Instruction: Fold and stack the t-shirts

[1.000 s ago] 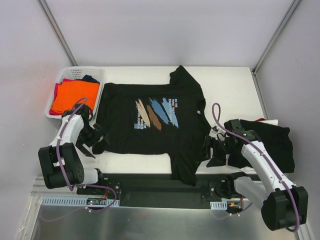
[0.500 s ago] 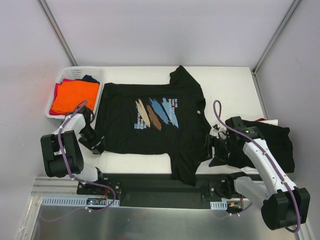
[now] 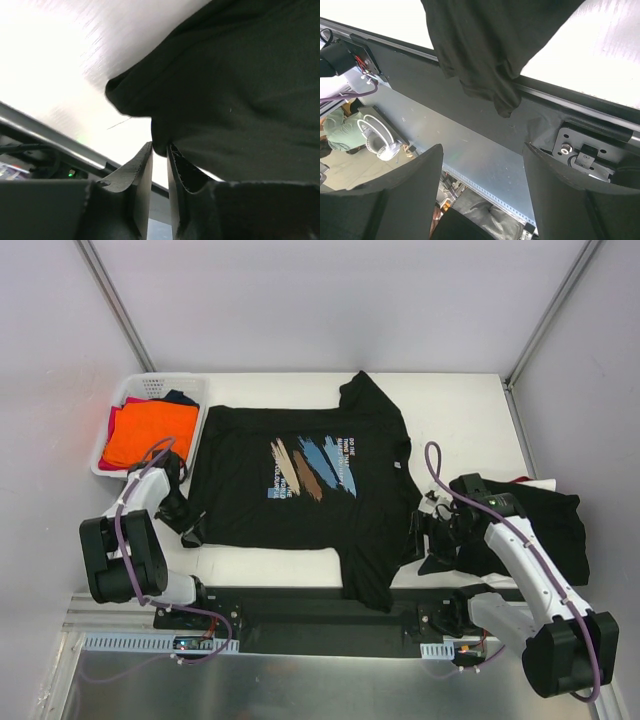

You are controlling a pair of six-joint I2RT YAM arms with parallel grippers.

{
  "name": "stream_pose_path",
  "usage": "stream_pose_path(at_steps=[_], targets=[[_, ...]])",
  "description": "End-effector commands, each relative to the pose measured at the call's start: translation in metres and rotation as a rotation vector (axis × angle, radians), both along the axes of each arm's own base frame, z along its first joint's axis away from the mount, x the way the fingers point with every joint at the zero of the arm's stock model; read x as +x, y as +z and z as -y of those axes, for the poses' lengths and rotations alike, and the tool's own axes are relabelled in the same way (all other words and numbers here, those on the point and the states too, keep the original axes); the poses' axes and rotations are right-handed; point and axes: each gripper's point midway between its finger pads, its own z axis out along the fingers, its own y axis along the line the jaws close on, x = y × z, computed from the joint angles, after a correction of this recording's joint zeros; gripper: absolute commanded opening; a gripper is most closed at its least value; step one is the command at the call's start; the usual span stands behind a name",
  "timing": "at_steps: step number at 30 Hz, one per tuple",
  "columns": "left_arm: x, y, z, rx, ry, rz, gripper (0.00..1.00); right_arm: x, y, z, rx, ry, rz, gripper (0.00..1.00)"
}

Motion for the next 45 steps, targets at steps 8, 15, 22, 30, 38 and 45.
stream_pose_path(at_steps=[8, 15, 22, 30, 38, 45], targets=[[-0.004, 0.033, 0.028, 0.011, -0.210, -0.046, 0.24, 0.016, -0.008, -0.005, 0.006, -0.021, -0.006, 0.64], [-0.011, 0.032, 0.042, 0.004, -0.271, -0.075, 0.29, 0.006, -0.018, -0.004, 0.004, -0.026, -0.041, 0.64], [-0.010, 0.021, 0.029, -0.005, -0.204, -0.114, 0.33, -0.010, -0.031, -0.008, 0.013, -0.047, -0.066, 0.67], [0.006, 0.018, 0.008, 0.017, -0.153, -0.103, 0.34, -0.028, -0.053, -0.007, 0.013, -0.069, -0.094, 0.65], [0.019, 0.012, -0.003, 0.024, -0.135, -0.082, 0.35, -0.029, -0.078, -0.013, 0.023, -0.086, -0.083, 0.65], [0.037, 0.016, -0.005, 0.009, -0.161, -0.015, 0.36, -0.021, -0.093, -0.022, 0.020, -0.063, -0.051, 0.65]])
